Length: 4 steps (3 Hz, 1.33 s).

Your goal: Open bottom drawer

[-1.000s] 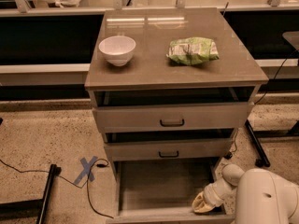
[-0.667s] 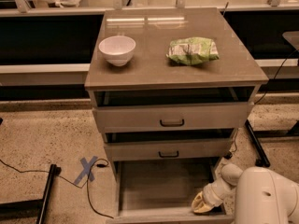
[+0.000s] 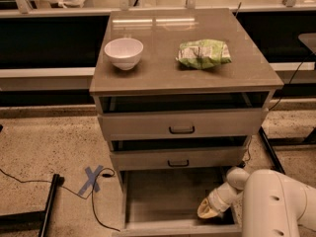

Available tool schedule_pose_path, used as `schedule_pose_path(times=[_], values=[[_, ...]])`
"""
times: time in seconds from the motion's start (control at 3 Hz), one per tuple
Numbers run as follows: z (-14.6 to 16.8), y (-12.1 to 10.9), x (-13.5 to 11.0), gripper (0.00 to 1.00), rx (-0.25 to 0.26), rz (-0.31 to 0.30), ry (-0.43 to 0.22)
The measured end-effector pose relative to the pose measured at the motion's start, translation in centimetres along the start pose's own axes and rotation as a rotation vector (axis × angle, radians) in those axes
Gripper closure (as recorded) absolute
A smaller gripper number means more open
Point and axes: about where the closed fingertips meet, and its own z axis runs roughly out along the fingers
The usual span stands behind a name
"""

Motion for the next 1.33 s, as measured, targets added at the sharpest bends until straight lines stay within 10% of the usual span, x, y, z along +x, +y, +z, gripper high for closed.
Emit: schedule_pose_path(times=[0.67,1.33], values=[[-4.3,0.5,-0.7,0.86,0.097,0.056,-0.058],[-3.7,0.7,-0.9,0.39,0.087,0.055,-0.062]])
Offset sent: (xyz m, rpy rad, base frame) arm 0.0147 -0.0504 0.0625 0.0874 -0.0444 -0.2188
